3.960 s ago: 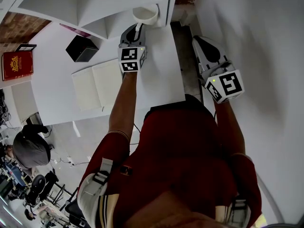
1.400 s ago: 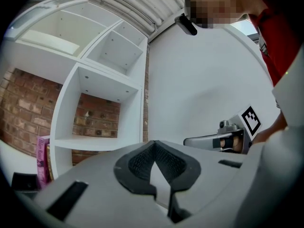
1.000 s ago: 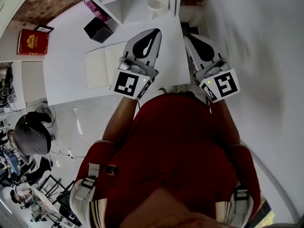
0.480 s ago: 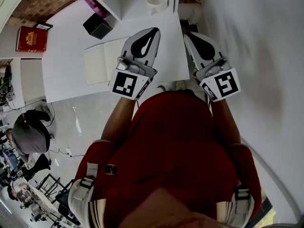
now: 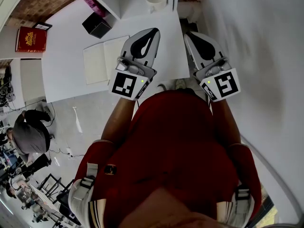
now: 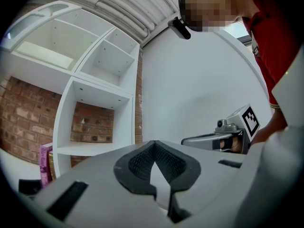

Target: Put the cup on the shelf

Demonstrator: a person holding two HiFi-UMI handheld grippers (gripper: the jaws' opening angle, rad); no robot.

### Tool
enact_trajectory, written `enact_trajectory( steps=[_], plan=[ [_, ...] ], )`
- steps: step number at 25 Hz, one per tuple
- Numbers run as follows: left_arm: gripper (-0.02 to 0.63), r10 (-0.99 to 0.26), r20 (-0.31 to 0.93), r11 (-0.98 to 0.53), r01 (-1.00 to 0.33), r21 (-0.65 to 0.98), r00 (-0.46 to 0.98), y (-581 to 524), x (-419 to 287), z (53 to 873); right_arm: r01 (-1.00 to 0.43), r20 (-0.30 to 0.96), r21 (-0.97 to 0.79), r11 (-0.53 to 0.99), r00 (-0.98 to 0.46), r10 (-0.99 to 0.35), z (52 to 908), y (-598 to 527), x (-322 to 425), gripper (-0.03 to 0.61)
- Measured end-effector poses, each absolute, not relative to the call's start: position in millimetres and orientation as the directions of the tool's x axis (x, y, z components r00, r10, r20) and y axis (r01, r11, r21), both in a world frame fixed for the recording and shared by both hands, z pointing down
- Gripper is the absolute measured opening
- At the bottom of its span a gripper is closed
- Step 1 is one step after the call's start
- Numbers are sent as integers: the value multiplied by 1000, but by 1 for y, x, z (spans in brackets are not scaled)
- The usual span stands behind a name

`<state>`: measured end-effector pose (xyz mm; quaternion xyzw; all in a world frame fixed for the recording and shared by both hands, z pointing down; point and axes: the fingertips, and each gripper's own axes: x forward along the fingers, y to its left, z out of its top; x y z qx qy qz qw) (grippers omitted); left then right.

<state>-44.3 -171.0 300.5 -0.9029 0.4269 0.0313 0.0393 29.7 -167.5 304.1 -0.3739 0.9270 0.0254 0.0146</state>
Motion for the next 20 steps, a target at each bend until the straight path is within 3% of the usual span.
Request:
enact_trajectory(
  steps=[20],
  plan=[
    [5,-768,-80,-634,-772,-43,635,-175,-49,304,-701,-42,37,712,-713,-700,305,-169,28,-3]
  ],
)
